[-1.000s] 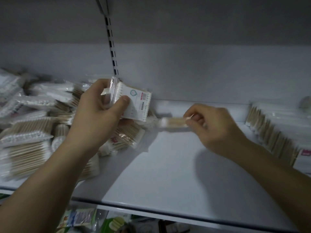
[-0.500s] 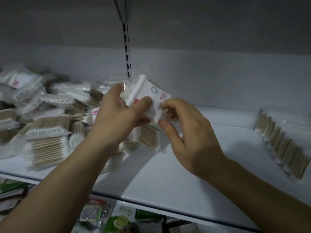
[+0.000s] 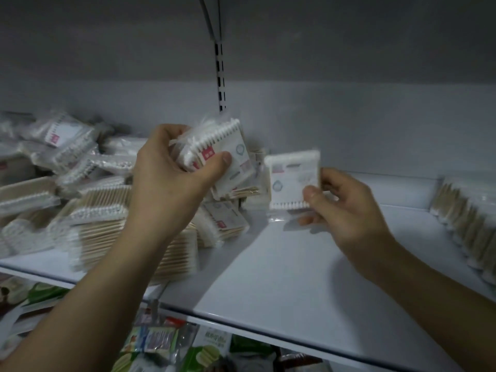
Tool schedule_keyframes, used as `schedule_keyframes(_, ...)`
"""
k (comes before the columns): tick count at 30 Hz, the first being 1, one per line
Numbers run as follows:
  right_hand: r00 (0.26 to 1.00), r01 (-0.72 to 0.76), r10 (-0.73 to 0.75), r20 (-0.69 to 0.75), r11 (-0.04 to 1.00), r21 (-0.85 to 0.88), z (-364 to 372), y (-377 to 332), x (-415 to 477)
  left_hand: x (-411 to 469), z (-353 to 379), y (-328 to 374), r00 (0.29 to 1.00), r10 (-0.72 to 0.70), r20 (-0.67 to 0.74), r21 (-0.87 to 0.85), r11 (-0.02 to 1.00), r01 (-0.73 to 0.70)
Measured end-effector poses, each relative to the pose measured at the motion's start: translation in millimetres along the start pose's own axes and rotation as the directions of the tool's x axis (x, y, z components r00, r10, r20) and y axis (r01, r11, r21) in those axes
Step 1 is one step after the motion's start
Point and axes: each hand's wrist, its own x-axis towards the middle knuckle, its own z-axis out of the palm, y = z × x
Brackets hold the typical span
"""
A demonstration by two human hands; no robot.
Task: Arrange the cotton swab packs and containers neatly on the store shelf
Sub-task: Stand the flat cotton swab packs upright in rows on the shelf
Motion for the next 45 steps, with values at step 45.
schedule_keyframes(45, 0.991, -0.114, 0.094, 0.090, 0.964, 0.242, 71, -59, 8, -16, 23, -2, 0.990, -0.135, 0.039, -0.387, 0.911, 0.139)
